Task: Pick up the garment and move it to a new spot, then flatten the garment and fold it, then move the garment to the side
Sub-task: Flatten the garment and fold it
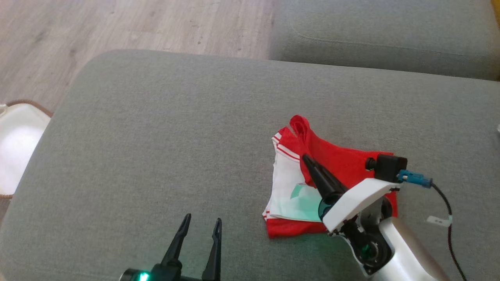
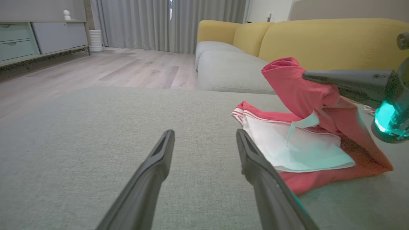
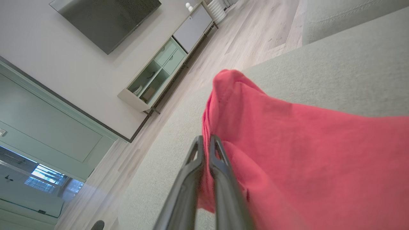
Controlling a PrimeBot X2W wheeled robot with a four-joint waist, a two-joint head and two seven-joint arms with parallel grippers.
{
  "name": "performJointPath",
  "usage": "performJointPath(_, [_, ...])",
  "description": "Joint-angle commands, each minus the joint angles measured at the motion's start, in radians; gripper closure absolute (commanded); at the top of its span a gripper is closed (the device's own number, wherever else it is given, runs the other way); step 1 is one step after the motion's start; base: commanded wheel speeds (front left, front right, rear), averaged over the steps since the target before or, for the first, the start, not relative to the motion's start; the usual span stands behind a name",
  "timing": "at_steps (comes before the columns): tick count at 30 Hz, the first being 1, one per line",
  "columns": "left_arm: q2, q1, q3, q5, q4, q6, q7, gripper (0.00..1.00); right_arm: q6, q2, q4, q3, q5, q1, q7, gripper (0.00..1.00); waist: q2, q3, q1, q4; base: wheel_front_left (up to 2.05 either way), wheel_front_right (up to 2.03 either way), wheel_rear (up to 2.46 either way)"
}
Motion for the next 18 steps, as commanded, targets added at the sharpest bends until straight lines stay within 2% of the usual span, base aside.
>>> performJointPath(1, [-0.014,-0.05,0.045,0.013,-0.021,-0.005,-0.01,0.0,0.003,0.02,-0.012,0.021,-0.004,-0.053,-0.013,0.24,-0.0001,0.003,0.0,0.015,0.0,0.0,0.0])
performJointPath(2, [-0.017,-0.05,0.047,0.015,-0.019,-0.006,-0.01,0.0,0.003,0.026,-0.004,0.024,-0.006,-0.056,-0.02,0.0,-0.0001,0.002,0.0,0.017,0.0,0.0,0.0])
performJointPath(8, [-0.032,-0.035,0.076,0.021,-0.027,-0.007,-0.01,0.0,0.003,0.023,-0.015,-0.01,-0.032,-0.051,-0.083,0.0,-0.0001,-0.013,0.0,-0.005,0.0,0.0,0.0])
performJointPath(14, [-0.049,-0.008,0.116,0.016,-0.039,-0.006,-0.01,0.0,0.003,-0.109,-0.059,-0.087,-0.089,0.034,-0.166,0.0,-0.0001,-0.046,0.0,-0.055,0.0,0.0,0.0])
performJointPath(16, [-0.051,-0.005,0.123,0.016,-0.042,-0.006,-0.01,0.0,0.003,-0.128,-0.064,-0.104,-0.092,0.051,-0.189,0.0,-0.0001,-0.05,0.0,-0.064,0.0,0.0,0.0])
performJointPath(18, [-0.056,0.005,0.146,0.021,-0.041,0.001,-0.01,0.0,0.003,-0.181,-0.052,-0.154,-0.113,0.099,-0.267,0.0,-0.0001,-0.064,0.0,-0.089,0.0,0.0,0.0])
